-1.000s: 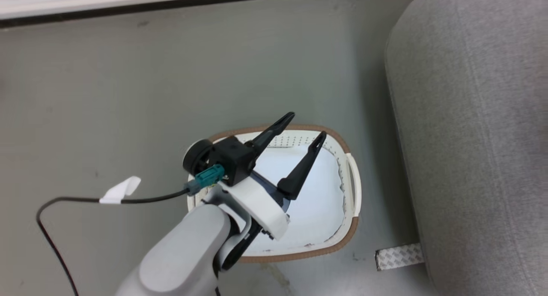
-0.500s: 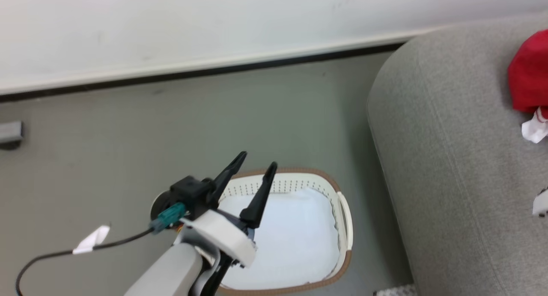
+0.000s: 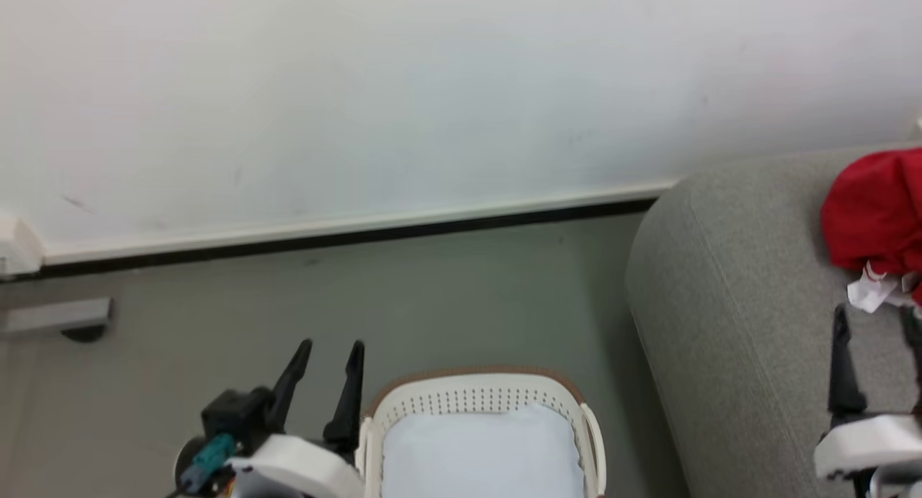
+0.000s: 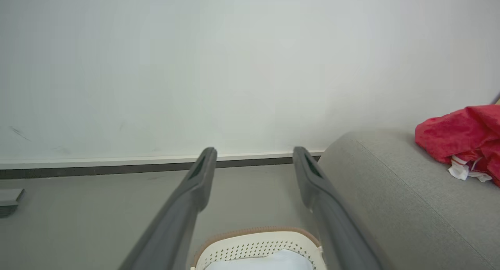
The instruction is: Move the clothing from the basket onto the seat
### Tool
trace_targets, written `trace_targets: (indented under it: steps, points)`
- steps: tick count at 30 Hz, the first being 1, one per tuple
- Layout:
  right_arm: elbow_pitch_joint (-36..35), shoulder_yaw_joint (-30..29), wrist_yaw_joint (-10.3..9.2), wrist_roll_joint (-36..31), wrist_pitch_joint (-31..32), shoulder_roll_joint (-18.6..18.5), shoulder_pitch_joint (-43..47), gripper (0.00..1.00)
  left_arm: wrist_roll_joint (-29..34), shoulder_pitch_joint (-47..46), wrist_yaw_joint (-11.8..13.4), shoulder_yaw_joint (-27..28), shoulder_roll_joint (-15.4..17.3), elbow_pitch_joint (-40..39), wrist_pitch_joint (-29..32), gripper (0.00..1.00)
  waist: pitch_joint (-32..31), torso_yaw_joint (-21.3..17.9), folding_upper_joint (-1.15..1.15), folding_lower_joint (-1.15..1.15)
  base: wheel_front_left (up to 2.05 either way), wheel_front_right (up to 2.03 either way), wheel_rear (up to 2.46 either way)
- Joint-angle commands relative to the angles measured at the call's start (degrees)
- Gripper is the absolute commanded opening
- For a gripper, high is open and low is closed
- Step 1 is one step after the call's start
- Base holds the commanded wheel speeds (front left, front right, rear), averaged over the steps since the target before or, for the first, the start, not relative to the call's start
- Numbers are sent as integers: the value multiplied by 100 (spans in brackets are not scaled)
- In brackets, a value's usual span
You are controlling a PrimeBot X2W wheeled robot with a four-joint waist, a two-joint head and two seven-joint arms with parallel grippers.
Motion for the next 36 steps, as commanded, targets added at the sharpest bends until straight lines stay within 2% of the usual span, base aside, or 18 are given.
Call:
trace_targets:
  steps: [1,12,16,26,36]
  points:
    - [1,59,-12,49,-18,12,195,100,71,180,18,91,-44,-18,-3,100,-249,132,0,2,0,0,0]
    - [102,678,-12,514,-18,21,855,100,741,949,-64,985,-411,42,-4,100,-599,411,0,2,0,0,0]
    - [199,899,-12,684,-18,24,1022,100,925,1143,-226,1250,-574,110,-4,100,-644,473,0,2,0,0,0]
    - [404,1444,-13,965,-19,19,1337,100,1365,1349,-593,1638,-821,371,-5,100,-726,554,0,2,0,0,0]
    - [442,1549,-13,900,-19,19,1268,100,1469,1353,-712,1904,-913,537,-5,100,-771,560,0,2,0,0,0]
